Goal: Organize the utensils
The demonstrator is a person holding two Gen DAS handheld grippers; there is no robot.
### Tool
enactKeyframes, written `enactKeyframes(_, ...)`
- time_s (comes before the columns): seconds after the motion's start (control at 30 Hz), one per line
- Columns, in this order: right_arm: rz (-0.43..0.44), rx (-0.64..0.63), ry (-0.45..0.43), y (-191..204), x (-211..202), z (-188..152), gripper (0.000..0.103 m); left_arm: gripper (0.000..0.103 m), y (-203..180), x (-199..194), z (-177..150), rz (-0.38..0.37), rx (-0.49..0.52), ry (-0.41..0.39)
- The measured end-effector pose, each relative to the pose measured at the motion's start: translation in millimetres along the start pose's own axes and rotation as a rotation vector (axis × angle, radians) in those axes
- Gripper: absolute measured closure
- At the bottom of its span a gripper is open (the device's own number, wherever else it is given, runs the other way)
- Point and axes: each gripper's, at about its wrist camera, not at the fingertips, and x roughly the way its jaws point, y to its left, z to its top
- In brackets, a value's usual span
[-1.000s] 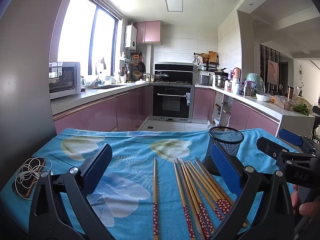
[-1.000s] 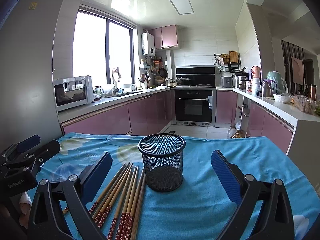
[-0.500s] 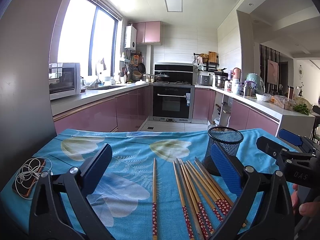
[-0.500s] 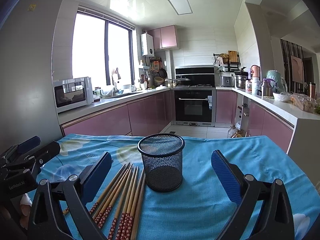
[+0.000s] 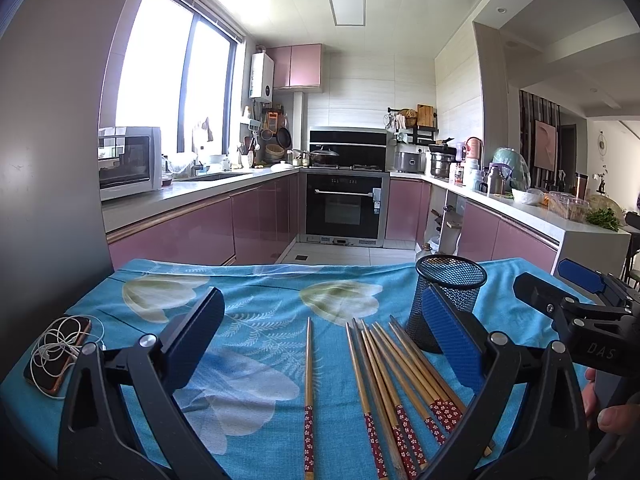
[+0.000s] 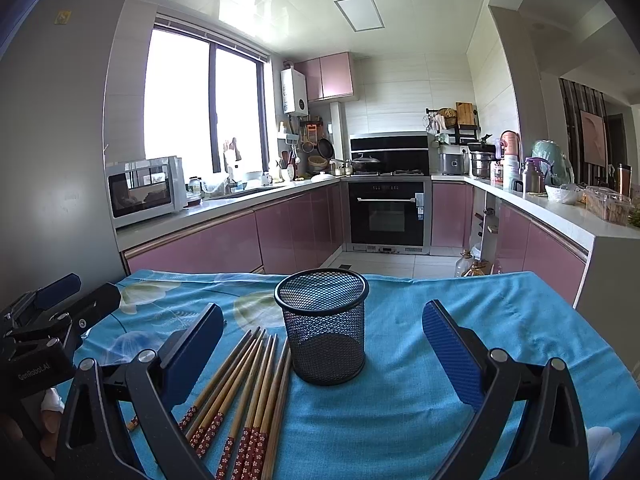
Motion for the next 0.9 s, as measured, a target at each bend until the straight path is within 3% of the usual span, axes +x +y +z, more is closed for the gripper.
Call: enactKeyframes(0.9,-0.002,0.004,-0.004,1.1,2.2,-3.2,0.007,0.006,-0.2,3.0,-4.3,-0.003,0.002,0.001)
